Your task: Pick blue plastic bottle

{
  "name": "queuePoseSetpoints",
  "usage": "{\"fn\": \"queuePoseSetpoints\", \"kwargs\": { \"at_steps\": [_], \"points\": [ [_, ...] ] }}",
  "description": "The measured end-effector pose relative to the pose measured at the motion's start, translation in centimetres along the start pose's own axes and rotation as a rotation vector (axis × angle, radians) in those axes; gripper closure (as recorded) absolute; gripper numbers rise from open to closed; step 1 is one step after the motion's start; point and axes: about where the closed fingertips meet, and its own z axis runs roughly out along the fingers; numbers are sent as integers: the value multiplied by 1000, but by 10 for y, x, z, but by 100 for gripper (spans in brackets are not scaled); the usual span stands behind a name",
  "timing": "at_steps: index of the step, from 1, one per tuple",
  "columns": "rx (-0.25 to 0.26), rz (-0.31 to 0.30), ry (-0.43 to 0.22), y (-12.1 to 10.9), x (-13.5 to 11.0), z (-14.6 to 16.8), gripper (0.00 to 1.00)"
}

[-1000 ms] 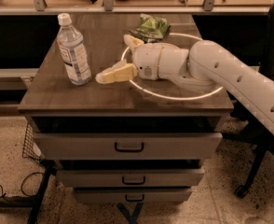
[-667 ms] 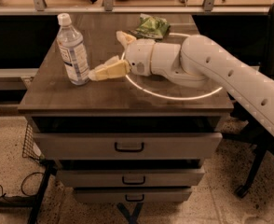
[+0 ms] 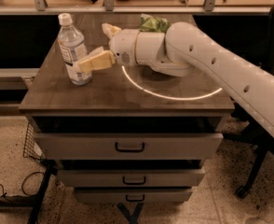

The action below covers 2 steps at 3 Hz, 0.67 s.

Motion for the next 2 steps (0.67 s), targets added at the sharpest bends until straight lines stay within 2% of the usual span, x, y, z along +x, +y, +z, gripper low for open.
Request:
{"fn": "queuePoseSetpoints", "kwargs": {
  "at_steps": [1, 2],
  "points": [
    [-19, 24, -19, 0, -2, 18, 0],
    [-39, 46, -38, 3, 1, 34, 14]
  ]
}}
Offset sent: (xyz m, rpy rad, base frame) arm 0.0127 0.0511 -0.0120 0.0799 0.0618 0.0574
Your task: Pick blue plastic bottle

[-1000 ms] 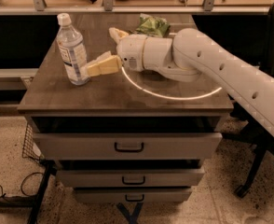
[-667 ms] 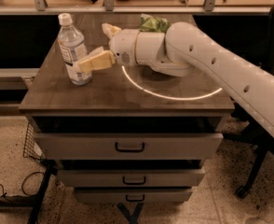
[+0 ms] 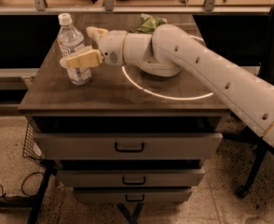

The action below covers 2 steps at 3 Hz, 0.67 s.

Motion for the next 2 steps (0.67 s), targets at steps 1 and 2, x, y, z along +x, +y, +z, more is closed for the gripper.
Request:
{"fn": "queuePoseSetpoints", "kwargs": {
  "at_steps": [1, 2],
  "points": [
    [-22, 14, -10, 4, 4, 15, 39],
    [-54, 21, -11, 9, 7, 29, 62]
  ]
}}
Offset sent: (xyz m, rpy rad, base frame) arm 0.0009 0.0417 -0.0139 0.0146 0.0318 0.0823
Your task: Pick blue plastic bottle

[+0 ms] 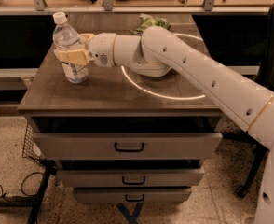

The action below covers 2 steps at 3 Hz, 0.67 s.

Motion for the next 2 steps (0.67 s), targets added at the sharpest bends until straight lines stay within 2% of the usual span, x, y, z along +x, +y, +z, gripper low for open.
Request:
{"fn": "queuePoseSetpoints", "kwargs": {
  "at_steps": [1, 2],
  "points": [
    [-8, 0, -1, 3, -1, 4, 92],
    [-11, 0, -2, 4, -1, 5, 100]
  ]
}}
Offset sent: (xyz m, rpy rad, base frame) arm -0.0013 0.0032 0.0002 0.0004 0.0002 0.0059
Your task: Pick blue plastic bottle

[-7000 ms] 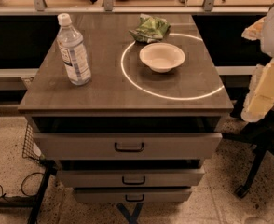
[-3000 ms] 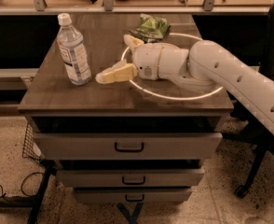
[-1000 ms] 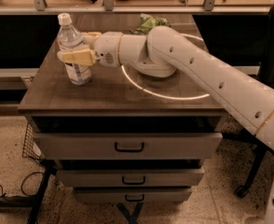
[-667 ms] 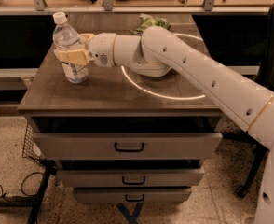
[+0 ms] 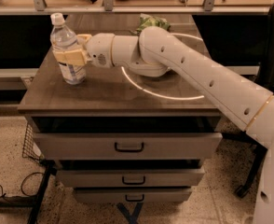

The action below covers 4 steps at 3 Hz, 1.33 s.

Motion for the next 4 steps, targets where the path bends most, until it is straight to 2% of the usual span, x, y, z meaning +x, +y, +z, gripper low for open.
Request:
{"fn": "queuePoseSetpoints", "kwargs": {
  "at_steps": [1, 2, 3, 4],
  "points": [
    [-2, 0, -2, 0, 0, 1, 100],
    [-44, -43, -62, 5, -26, -6, 100],
    [-108, -124, -110, 11, -66, -17, 100],
    [-144, -204, -114, 19, -109, -41, 100]
  ]
}}
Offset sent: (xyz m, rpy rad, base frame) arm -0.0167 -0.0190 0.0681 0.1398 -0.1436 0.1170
